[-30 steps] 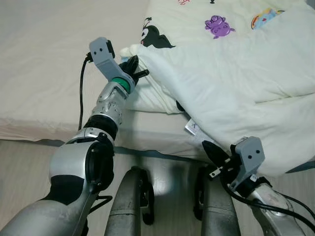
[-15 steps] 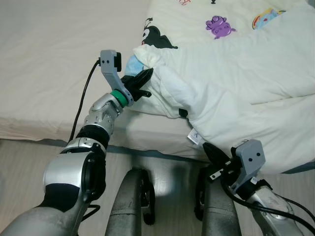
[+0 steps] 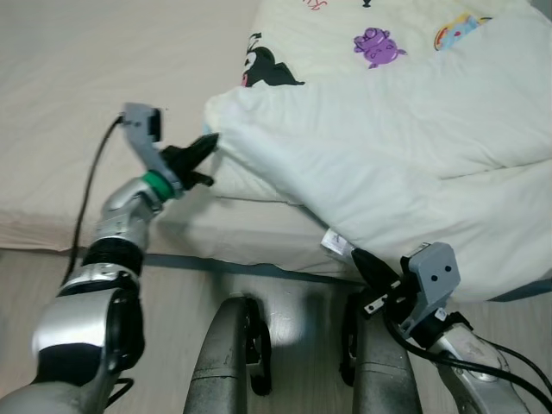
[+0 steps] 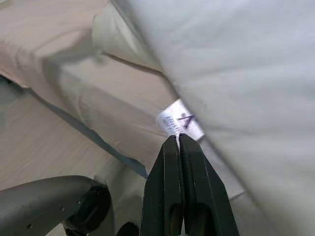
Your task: Clean up the room
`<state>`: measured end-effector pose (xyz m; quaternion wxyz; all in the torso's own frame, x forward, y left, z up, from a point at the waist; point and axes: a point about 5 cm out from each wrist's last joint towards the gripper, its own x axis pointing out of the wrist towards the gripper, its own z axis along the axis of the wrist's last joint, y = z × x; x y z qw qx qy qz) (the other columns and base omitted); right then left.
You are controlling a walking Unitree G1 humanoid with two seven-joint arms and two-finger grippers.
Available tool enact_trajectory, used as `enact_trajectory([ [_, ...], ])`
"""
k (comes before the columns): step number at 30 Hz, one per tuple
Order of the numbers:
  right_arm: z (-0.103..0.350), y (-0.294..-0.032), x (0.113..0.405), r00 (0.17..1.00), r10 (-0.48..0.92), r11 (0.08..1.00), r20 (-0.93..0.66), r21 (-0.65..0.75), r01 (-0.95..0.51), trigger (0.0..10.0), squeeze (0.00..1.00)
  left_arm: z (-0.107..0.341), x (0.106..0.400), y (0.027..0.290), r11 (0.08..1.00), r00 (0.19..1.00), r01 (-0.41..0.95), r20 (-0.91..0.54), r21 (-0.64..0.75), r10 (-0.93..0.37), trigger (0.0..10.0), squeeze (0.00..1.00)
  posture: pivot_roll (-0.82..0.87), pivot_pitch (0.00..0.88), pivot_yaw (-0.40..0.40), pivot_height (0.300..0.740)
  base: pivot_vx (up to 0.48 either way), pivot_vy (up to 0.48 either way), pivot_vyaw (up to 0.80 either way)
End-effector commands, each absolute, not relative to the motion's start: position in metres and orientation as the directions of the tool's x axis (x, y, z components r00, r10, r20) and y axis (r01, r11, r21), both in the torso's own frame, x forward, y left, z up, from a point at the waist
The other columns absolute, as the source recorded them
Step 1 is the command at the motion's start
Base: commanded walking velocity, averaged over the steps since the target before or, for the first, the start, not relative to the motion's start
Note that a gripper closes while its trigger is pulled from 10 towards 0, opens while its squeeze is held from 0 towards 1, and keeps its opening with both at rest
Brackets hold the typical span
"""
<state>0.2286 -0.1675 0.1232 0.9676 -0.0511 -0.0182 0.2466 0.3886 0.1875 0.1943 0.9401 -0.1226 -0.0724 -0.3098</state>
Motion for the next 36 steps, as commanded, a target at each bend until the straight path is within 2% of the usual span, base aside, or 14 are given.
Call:
enact_trajectory([
  [1,0.115,-0.165,0.224,0.873,0.487,0.870,-0.015,-0.084,-0.486,10.0,0.00,0.178,0.378,0.202,0.772,0.795,0.606,0.168,-0.192,-0.583,0.0,0.00,-0.08,0.304,0.194,0.628,0.000,0.000,0.00],
  [7,0.114,-0.164,0.224,0.870,0.493,0.867,-0.016,-0.081,-0.492,10.0,0.00,0.166,0.362,0.210,0.727,0.750,0.660,0.125,-0.191,-0.649,0.0,0.00,-0.07,0.306,0.191,0.628,0.000,0.000,0.00],
  [8,0.114,-0.164,0.224,0.869,0.495,0.865,-0.017,-0.079,-0.495,10.0,0.00,0.160,0.351,0.212,0.681,0.705,0.705,0.095,-0.198,-0.703,0.0,0.00,-0.06,0.306,0.189,0.628,0.000,0.000,0.00],
  [9,0.112,-0.162,0.224,0.864,0.503,0.861,-0.021,-0.075,-0.503,10.0,0.00,0.148,0.323,0.206,0.563,0.586,0.791,0.031,-0.237,-0.810,0.0,0.00,-0.06,0.306,0.184,0.628,0.000,0.000,0.00],
  [10,0.112,-0.162,0.224,0.864,0.503,0.861,-0.021,-0.075,-0.503,10.0,0.00,0.148,0.323,0.206,0.563,0.586,0.791,0.031,-0.237,-0.810,0.0,0.00,-0.06,0.306,0.184,0.628,0.000,0.000,0.00],
  [12,0.111,-0.160,0.224,0.861,0.509,0.858,-0.022,-0.072,-0.509,10.0,0.00,0.141,0.304,0.197,0.489,0.507,0.829,-0.002,-0.271,-0.862,0.0,0.00,-0.05,0.304,0.182,0.628,0.000,0.000,0.00],
  [20,0.110,-0.157,0.227,0.854,0.520,0.851,-0.020,-0.070,-0.520,10.0,0.00,0.124,0.276,0.178,0.411,0.416,0.857,-0.051,-0.310,-0.908,0.0,0.00,-0.05,0.303,0.181,0.628,0.000,0.000,0.00],
  [23,0.110,-0.157,0.227,0.853,0.522,0.850,-0.020,-0.070,-0.522,10.0,0.00,0.116,0.271,0.175,0.418,0.416,0.856,-0.075,-0.304,-0.906,0.0,0.00,-0.05,0.304,0.180,0.628,0.000,0.000,0.00],
  [25,0.110,-0.156,0.227,0.851,0.525,0.848,-0.020,-0.070,-0.525,10.0,0.00,0.099,0.266,0.180,0.451,0.421,0.856,-0.164,-0.252,-0.892,0.0,0.00,-0.05,0.303,0.181,0.628,0.000,0.000,0.00],
  [30,0.109,-0.155,0.227,0.850,0.527,0.847,-0.020,-0.069,-0.527,10.0,0.00,0.092,0.259,0.186,0.464,0.411,0.859,-0.248,-0.216,-0.877,0.0,0.00,-0.05,0.303,0.181,0.628,0.000,0.000,0.00],
  [32,0.106,-0.153,0.224,0.835,0.548,0.833,-0.040,-0.064,-0.550,10.0,0.00,0.085,0.261,0.197,0.538,0.472,0.833,-0.341,-0.130,-0.813,0.0,0.00,-0.05,0.303,0.182,0.628,0.000,0.000,0.00],
  [33,0.106,-0.153,0.224,0.835,0.548,0.833,-0.040,-0.064,-0.550,10.0,0.00,0.085,0.261,0.197,0.538,0.472,0.833,-0.341,-0.130,-0.813,0.0,0.00,-0.05,0.303,0.182,0.628,0.000,0.000,0.00],
  [35,0.104,-0.152,0.221,0.830,0.555,0.827,-0.049,-0.076,-0.557,10.0,0.00,0.087,0.270,0.202,0.610,0.555,0.790,-0.351,-0.063,-0.754,0.0,0.00,-0.05,0.305,0.179,0.628,0.000,0.000,0.00],
  [36,0.104,-0.152,0.221,0.830,0.555,0.827,-0.049,-0.076,-0.557,10.0,0.00,0.087,0.270,0.202,0.610,0.555,0.790,-0.351,-0.063,-0.754,0.0,0.00,-0.05,0.305,0.179,0.628,0.000,0.000,0.00],
])
